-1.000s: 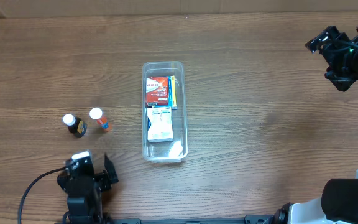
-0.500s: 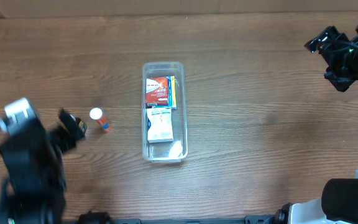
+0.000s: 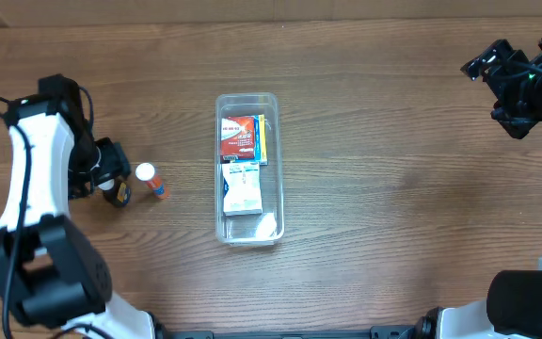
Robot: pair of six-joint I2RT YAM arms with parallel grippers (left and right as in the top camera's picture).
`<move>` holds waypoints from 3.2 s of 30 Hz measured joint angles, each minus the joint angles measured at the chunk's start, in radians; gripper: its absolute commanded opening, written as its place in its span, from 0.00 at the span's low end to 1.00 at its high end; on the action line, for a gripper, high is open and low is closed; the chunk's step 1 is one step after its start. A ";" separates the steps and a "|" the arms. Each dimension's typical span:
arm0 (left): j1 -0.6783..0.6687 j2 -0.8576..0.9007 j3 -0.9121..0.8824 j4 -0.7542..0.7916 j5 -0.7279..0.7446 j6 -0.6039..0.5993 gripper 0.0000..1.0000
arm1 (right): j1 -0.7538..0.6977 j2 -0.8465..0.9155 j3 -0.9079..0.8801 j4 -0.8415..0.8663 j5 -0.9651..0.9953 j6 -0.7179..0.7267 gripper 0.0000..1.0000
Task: Pack container
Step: 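Reach the left gripper to the dark bottle and grasp it, then carry the dark bottle right and place it in the container, then move the left gripper back to the orange tube, then grasp the orange tube with the left gripper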
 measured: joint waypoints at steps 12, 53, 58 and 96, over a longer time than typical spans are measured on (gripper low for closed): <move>0.000 0.060 0.008 0.023 0.010 0.043 0.24 | 0.000 0.000 0.000 0.000 0.000 0.001 1.00; -0.873 -0.145 -0.211 0.415 0.149 -1.078 0.82 | 0.000 0.000 0.000 0.000 0.000 0.000 1.00; -0.856 -0.145 -0.211 0.479 0.189 -1.066 0.79 | 0.000 0.000 0.000 0.001 0.000 0.001 1.00; -0.233 -0.121 -0.095 0.049 0.058 0.082 0.07 | 0.000 0.000 0.000 0.000 0.000 0.000 1.00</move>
